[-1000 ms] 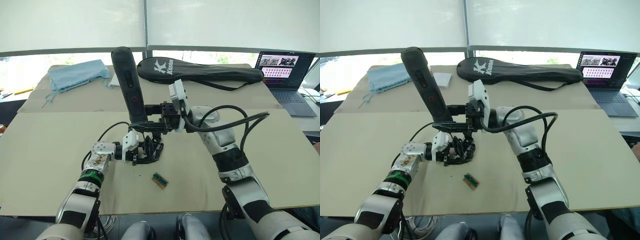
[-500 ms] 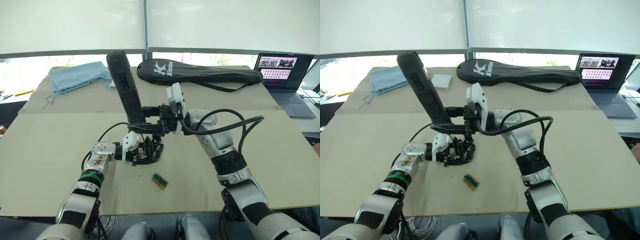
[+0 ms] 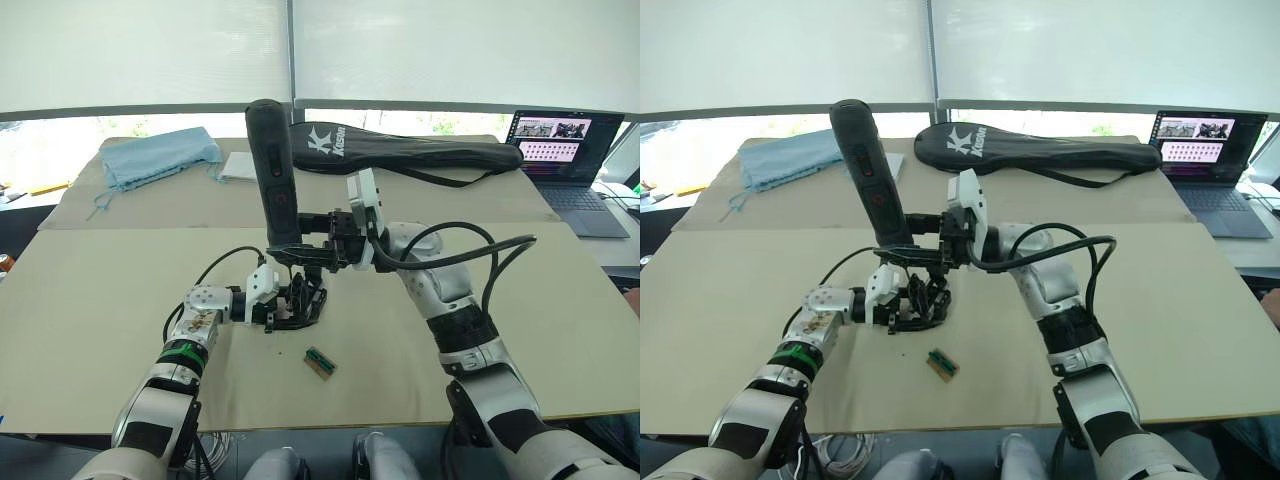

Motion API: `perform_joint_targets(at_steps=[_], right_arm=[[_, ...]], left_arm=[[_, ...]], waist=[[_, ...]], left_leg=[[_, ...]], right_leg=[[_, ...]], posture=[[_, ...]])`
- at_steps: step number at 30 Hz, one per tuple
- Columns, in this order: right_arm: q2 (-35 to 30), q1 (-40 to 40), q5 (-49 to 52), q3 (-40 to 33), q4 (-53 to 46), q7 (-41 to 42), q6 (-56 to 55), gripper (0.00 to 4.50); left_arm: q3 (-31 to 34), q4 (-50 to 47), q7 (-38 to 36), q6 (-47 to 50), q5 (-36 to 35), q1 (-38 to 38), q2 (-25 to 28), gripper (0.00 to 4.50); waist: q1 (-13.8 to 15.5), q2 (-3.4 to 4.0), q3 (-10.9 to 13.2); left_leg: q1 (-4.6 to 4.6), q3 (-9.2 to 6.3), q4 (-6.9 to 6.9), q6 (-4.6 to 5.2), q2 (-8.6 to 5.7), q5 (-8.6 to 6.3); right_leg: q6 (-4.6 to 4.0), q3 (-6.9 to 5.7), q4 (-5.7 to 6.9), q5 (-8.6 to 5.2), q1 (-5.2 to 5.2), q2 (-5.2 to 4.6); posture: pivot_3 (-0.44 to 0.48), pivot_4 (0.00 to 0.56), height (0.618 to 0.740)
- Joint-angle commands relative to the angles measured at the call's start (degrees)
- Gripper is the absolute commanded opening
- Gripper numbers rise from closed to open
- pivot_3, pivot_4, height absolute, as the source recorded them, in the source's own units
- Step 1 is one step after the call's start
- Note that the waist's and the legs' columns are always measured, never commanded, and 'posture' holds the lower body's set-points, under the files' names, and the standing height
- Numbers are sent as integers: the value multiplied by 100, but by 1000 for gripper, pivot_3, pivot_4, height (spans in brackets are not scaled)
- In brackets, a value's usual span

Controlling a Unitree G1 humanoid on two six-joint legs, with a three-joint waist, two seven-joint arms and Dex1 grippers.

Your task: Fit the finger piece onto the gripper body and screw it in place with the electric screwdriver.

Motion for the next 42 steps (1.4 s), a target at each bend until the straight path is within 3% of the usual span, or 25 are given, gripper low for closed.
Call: perform_joint_targets(at_steps=[1,22,33,42], right_arm=[[-248,289,-400,196,364,-30,136,1936],[-305,562,-449,452,41,320,-68,1936],[173,56,-655,575,920,185,-437,1936],[133,20,-572,461,941,271,-463,1936]], left_arm=[[-59,19,-6,20,121,77,45,2450],[-39,6,18,48,111,101,90,2450],[-51,-10,2,64,123,102,88,2450],[-44,-36,14,84,116,123,107,2450]], waist=[[-1,0,-2],[-8,5,-13],[-18,7,-14],[-18,8,-15]], left_leg=[[0,0,0,0,0,0],[3,1,-6,9,4,-6],[4,1,-11,8,5,-6],[5,1,-12,8,5,-6]], right_leg=[[0,0,0,0,0,0],[0,4,-4,0,0,-1],[-1,5,-3,0,-1,-1],[-1,5,-3,0,-1,-1]], posture=[[0,150,740],[0,150,740],[0,150,740],[0,150,740]])
